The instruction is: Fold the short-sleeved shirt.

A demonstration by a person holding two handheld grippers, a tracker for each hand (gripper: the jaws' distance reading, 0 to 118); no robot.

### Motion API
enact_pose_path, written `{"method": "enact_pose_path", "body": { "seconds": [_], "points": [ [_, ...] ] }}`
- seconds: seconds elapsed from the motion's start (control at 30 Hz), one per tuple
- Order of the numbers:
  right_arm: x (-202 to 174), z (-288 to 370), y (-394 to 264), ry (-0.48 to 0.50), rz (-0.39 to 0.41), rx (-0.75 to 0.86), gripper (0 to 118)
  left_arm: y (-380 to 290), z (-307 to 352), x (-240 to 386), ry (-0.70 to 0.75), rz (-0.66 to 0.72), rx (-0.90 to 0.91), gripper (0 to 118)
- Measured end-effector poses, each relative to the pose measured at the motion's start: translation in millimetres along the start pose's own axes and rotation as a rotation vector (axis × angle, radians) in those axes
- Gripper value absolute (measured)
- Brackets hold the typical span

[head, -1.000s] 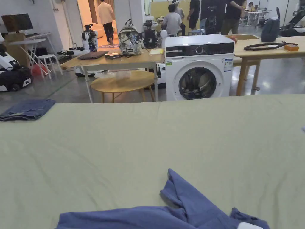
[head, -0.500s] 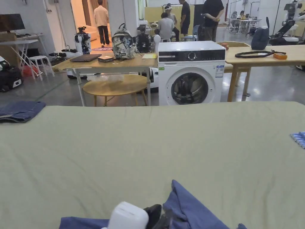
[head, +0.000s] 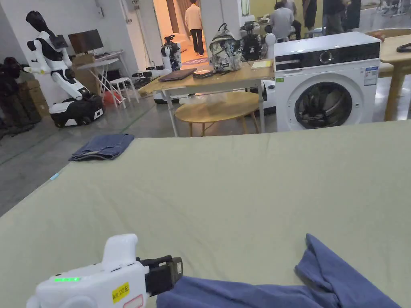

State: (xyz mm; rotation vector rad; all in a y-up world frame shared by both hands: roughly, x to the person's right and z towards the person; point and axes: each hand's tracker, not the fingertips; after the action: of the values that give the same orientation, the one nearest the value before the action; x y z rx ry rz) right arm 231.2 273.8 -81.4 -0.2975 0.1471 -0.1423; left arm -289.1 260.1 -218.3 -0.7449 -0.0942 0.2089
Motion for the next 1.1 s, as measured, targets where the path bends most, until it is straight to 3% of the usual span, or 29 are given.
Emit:
{"method": "enact_pose_path", "body": {
  "seconds": [0.03, 0.27, 0.37, 0.43, 0.47, 0.5, 0.53, 0.57, 0.6, 0.77, 0.8, 0.87, 0.93, 1.0, 1.1],
  "points": [
    [3, 0, -2, -0.001, -0.014, -0.006, 0, 8, -27, -13, -0.045, 0.048, -0.023, 52],
    [18, 9, -17, -0.063, -0.002, -0.072, 0, 14, -153, -51, 0.066, 0.179, -0.289, 51],
    [28, 16, -23, -0.108, -0.018, -0.107, 0, -2, -161, -36, 0.084, 0.038, -0.299, 47],
    [33, 20, -30, -0.127, -0.048, -0.146, 0, -3, -158, -29, 0.111, -0.004, -0.255, 0],
    [34, 21, -35, -0.136, -0.067, -0.173, 6, -4, -160, -29, 0.118, -0.036, -0.253, 0],
    [36, 19, -41, -0.127, -0.091, -0.217, 32, -4, -164, -25, 0.046, -0.036, -0.27, 0],
    [39, 16, -47, -0.127, -0.121, -0.257, 57, -10, -169, -16, 0.092, -0.035, -0.292, 0],
    [41, 13, -56, -0.149, -0.16, -0.272, 72, -12, -172, -11, 0.148, -0.087, -0.289, 0],
    [43, 6, -64, -0.169, -0.209, -0.306, 73, -12, -174, -12, 0.159, -0.128, -0.284, 0],
    [61, -45, -103, -0.225, -0.389, -0.415, 73, -10, -175, -17, 0.153, -0.1, -0.282, 0],
    [66, -56, -113, -0.2, -0.43, -0.442, 63, -11, -175, -20, 0.145, -0.084, -0.279, 0],
    [78, -77, -133, -0.172, -0.499, -0.494, 4, -8, -177, -23, 0.136, -0.061, -0.269, 0],
    [82, -77, -138, -0.153, -0.561, -0.453, 4, -8, -175, -25, 0.13, -0.041, -0.259, 0],
    [84, -68, -129, -0.159, -0.53, -0.442, 4, -5, -169, -33, 0.104, -0.012, -0.23, 0],
    [78, -51, -96, -0.121, -0.446, -0.35, 4, 14, -107, -36, 0.01, 0.052, -0.022, 0]
  ]
}}
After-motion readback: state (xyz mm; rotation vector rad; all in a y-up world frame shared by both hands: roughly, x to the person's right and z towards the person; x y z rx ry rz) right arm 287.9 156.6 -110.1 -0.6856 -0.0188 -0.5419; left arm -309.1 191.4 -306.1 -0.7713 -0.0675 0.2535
